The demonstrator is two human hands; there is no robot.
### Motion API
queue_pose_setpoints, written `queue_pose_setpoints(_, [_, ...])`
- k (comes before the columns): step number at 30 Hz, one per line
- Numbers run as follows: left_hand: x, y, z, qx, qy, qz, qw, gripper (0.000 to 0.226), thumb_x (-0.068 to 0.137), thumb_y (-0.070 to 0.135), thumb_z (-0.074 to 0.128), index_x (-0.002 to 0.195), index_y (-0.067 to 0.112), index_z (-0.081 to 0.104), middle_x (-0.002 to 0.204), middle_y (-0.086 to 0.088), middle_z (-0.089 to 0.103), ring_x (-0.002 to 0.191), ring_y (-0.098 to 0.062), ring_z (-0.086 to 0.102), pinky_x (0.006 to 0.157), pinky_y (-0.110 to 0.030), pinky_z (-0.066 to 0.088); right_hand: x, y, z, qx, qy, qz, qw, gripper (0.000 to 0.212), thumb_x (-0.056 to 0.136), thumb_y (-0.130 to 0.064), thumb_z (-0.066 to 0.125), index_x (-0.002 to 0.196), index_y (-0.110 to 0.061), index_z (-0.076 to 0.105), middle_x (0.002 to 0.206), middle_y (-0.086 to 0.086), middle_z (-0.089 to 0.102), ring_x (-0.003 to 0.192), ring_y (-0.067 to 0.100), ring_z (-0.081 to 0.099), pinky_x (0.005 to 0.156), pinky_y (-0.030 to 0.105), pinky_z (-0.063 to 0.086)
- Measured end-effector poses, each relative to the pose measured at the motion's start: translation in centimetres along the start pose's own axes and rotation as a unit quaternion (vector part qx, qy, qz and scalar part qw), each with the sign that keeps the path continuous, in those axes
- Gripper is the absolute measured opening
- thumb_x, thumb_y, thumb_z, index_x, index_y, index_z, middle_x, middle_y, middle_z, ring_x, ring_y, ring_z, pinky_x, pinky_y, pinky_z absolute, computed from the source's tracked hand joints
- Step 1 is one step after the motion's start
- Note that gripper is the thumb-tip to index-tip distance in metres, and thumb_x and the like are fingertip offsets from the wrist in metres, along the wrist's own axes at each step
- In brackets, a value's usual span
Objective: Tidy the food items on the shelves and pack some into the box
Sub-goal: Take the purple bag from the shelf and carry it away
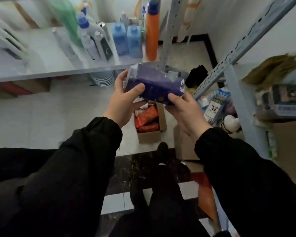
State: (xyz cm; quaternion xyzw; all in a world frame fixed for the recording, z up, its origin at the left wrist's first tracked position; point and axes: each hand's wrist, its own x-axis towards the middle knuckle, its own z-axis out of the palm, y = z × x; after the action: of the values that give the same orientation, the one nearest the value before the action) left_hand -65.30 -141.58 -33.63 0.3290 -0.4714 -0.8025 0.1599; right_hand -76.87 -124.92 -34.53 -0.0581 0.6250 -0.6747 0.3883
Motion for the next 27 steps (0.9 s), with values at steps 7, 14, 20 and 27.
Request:
queue_pose_setpoints(7, [12.6,-5.3,-1.9,0.162,0.052,-0.041,0.985,0.037,0.092,0.003,0.056,0.125,0.021,0.061,0.125,-0.006,0.064,0.107,-0.016,0.069,0.089,-0.034,0.060,14.4,4.7,-1.8,-0.112,0.002,0.056,0.992,0.045,0.095,-0.021,0.065,0.140,-0.021,0.059,0.123,-0.002,0.075,0.115,0.018,0.071,0.108,0.049,0.053])
queue_pose_setpoints(14, [20.5,-15.5,-6.4,0.192,0.104,-0.154,0.964,0.048,0.084,0.012,0.055,0.125,0.036,0.062,0.117,0.009,0.068,0.103,-0.009,0.070,0.103,-0.041,0.057,24.2,14.8,-3.7,-0.204,-0.015,0.132,0.970,0.051,0.080,-0.041,0.068,0.131,-0.038,0.064,0.122,-0.009,0.074,0.117,0.017,0.068,0.109,0.050,0.051])
queue_pose_setpoints(20, [23.4,-28.1,-11.1,0.184,0.090,-0.261,0.943,0.057,0.084,0.008,0.054,0.133,0.037,0.059,0.132,0.001,0.065,0.118,-0.020,0.067,0.103,-0.043,0.057,27.6,26.0,-6.2,-0.244,0.005,0.230,0.942,0.039,0.096,-0.019,0.065,0.131,-0.036,0.060,0.121,-0.010,0.071,0.112,0.009,0.065,0.095,0.024,0.050])
queue_pose_setpoints(27, [26.7,-43.2,-16.8,0.204,0.034,-0.361,0.909,0.058,0.094,0.015,0.051,0.144,0.042,0.052,0.131,0.011,0.067,0.121,-0.013,0.065,0.107,-0.042,0.053,30.9,40.5,-10.3,-0.269,-0.005,0.298,0.916,0.037,0.097,-0.016,0.067,0.123,-0.040,0.057,0.107,-0.025,0.067,0.100,-0.005,0.061,0.093,0.023,0.048])
